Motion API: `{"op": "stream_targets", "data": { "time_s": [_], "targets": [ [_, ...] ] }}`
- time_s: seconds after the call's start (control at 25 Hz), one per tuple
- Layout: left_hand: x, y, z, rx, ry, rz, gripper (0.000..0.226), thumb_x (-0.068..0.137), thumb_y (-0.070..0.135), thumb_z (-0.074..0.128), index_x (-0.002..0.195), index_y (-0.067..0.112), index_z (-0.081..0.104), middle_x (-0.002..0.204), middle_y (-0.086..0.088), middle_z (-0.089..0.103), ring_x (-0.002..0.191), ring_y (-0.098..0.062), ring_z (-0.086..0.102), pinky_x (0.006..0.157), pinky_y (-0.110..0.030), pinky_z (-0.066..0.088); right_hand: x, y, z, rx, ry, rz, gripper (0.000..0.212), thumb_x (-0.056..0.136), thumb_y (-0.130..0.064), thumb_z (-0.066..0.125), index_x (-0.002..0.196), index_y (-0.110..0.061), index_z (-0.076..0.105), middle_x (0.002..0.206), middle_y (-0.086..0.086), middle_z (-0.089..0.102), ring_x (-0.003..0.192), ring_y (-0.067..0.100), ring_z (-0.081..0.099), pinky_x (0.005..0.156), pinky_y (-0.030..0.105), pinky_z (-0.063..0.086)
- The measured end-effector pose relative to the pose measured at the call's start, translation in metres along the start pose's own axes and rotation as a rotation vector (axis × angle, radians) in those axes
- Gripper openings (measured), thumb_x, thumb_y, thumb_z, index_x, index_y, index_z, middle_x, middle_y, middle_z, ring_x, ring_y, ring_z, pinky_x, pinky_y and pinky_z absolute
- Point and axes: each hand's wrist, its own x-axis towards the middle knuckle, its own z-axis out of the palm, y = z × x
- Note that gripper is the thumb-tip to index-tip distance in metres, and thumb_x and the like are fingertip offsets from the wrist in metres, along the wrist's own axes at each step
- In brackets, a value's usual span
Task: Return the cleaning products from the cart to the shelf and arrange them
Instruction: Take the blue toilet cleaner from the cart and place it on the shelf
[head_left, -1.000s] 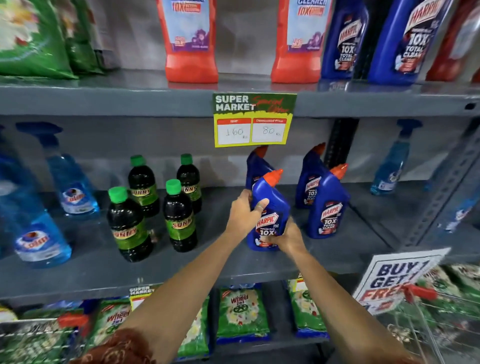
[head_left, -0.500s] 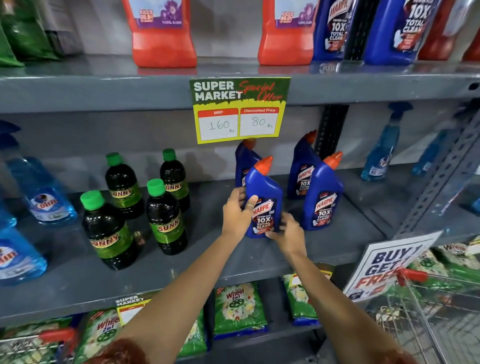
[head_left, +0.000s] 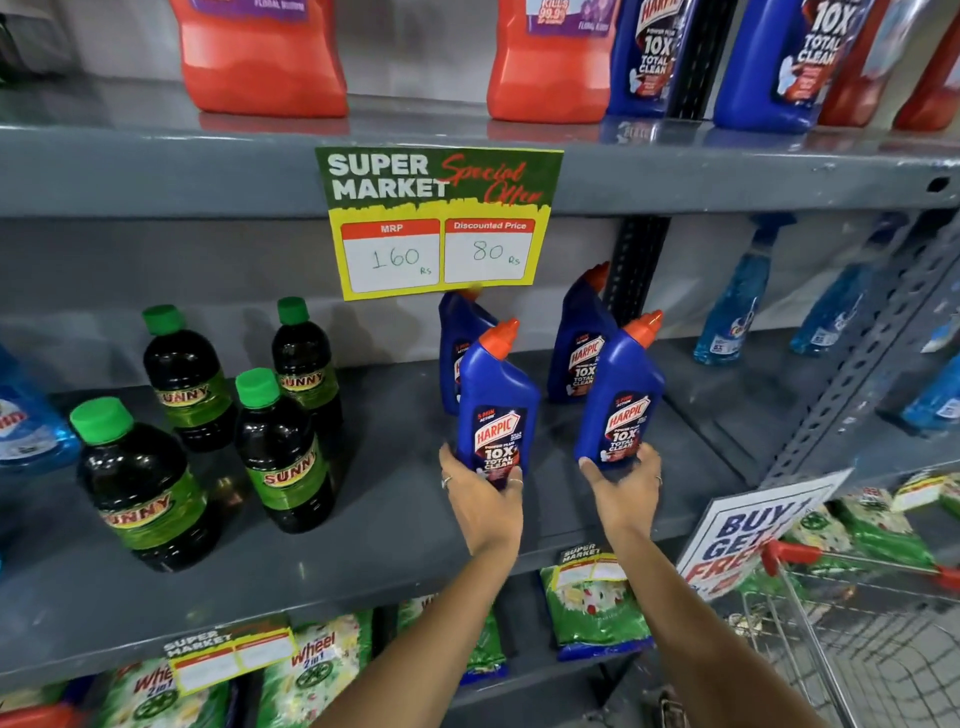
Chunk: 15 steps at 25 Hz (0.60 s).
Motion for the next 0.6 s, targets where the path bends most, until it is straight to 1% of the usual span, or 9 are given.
{"op": "stream_targets", "data": {
  "time_s": [0.04, 0.12, 0.16, 0.24, 0.36, 0.44, 0.6],
  "targets": [
    [0.001, -0.002, 0.004, -0.011, 0.011, 0.0, 0.095, 0.066, 0.01, 0.079, 0.141, 0.008, 0.02, 0.127, -0.015, 0.052, 0.116, -0.029, 0.054, 0.098, -0.044, 0.048, 0.005, 0.0, 0.002, 0.006, -0.008, -0.002, 0.083, 0.064, -0.015, 0.082, 0.131, -0.006, 0.035, 0.128, 0.018, 0.053, 0.119, 0.033, 0.051, 0.098, 0.042, 0.045],
    [0.001, -0.004, 0.012, -0.009, 0.036, -0.006, 0.109, 0.062, 0.014, 0.082, 0.145, 0.009, 0.012, 0.133, -0.015, 0.047, 0.122, -0.028, 0.049, 0.104, -0.04, 0.044, 0.013, -0.002, 0.005, 0.009, -0.018, -0.01, 0.097, 0.06, -0.018, 0.085, 0.137, -0.01, 0.028, 0.131, 0.015, 0.052, 0.12, 0.031, 0.051, 0.1, 0.044, 0.046],
    [0.001, -0.002, 0.016, 0.007, 0.054, -0.009, 0.113, 0.061, 0.016, 0.083, 0.146, 0.007, 0.008, 0.138, -0.016, 0.043, 0.126, -0.029, 0.045, 0.106, -0.038, 0.041, 0.016, -0.003, 0.006, 0.005, -0.017, -0.021, 0.1, 0.059, -0.018, 0.085, 0.139, -0.012, 0.025, 0.133, 0.013, 0.051, 0.121, 0.029, 0.05, 0.101, 0.043, 0.045],
    [0.003, 0.001, 0.025, 0.06, 0.104, 0.011, 0.119, 0.059, 0.023, 0.085, 0.146, 0.003, 0.006, 0.144, -0.017, 0.035, 0.132, -0.031, 0.038, 0.11, -0.04, 0.037, 0.019, -0.005, 0.007, -0.016, -0.007, -0.056, 0.103, 0.059, -0.018, 0.085, 0.141, -0.014, 0.023, 0.134, 0.012, 0.05, 0.122, 0.028, 0.049, 0.101, 0.042, 0.044],
    [0.007, 0.002, 0.038, 0.138, 0.194, 0.031, 0.122, 0.055, 0.028, 0.086, 0.145, 0.003, 0.008, 0.147, -0.02, 0.03, 0.134, -0.035, 0.035, 0.11, -0.046, 0.037, 0.019, -0.003, 0.009, -0.039, 0.013, -0.086, 0.104, 0.058, -0.02, 0.086, 0.141, -0.014, 0.023, 0.134, 0.011, 0.05, 0.122, 0.028, 0.049, 0.101, 0.04, 0.044],
    [0.009, 0.001, 0.043, 0.164, 0.233, 0.025, 0.12, 0.055, 0.026, 0.086, 0.145, 0.005, 0.009, 0.146, -0.021, 0.032, 0.132, -0.037, 0.037, 0.107, -0.049, 0.039, 0.02, -0.001, 0.009, -0.042, 0.02, -0.093, 0.103, 0.057, -0.02, 0.086, 0.14, -0.014, 0.024, 0.133, 0.011, 0.051, 0.12, 0.027, 0.05, 0.099, 0.038, 0.044],
    [0.008, 0.001, 0.044, 0.182, 0.242, -0.008, 0.12, 0.054, 0.021, 0.085, 0.145, 0.004, 0.01, 0.139, -0.022, 0.038, 0.126, -0.038, 0.041, 0.105, -0.05, 0.041, 0.022, 0.002, 0.009, -0.036, 0.021, -0.102, 0.103, 0.057, -0.021, 0.085, 0.14, -0.016, 0.025, 0.132, 0.011, 0.051, 0.12, 0.028, 0.051, 0.1, 0.041, 0.047]
  ]
}}
